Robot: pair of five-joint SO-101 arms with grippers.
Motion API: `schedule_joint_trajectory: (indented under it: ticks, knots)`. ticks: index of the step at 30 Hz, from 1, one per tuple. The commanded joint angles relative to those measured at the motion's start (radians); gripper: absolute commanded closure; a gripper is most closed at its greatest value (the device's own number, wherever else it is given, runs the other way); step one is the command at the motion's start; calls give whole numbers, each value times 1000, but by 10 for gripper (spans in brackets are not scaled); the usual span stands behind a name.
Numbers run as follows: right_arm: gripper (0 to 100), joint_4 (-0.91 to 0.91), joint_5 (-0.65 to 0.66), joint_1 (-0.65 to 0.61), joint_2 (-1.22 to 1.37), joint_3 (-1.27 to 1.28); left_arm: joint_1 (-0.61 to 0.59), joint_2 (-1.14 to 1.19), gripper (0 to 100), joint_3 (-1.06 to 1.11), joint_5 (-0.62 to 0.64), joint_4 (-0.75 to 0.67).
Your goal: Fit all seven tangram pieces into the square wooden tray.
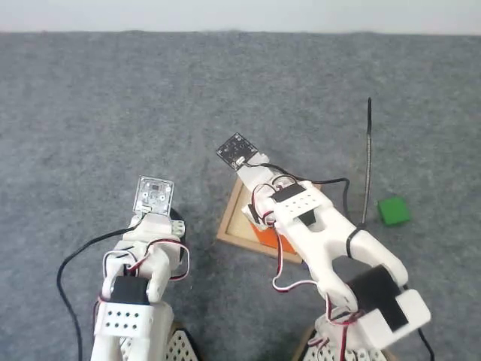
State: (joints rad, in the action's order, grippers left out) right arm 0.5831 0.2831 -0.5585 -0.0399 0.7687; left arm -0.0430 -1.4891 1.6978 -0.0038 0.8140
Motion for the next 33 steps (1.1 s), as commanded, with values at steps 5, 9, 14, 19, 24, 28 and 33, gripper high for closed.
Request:
schedule_joint_trajectory:
  ticks: [5,9,14,19,24,28,33]
  knots:
    - [992,170,14,16,-361,-11,-5,-12,986,-8,5,2]
    - [992,421,15,139,-552,-8,-5,-12,986,-8,5,2]
    - [992,533,57,521,-668,-8,-5,-12,986,-8,5,2]
    - [992,562,206,766,-616,-8,-5,-12,986,-8,5,2]
    - [992,605,262,834,-499,-14,-5,-12,986,-8,5,2]
    - [973,599,267,878,-466,-20,-5,-12,986,-8,5,2]
    - [833,657,273,891,-464,-55,-5,-12,986,-8,5,2]
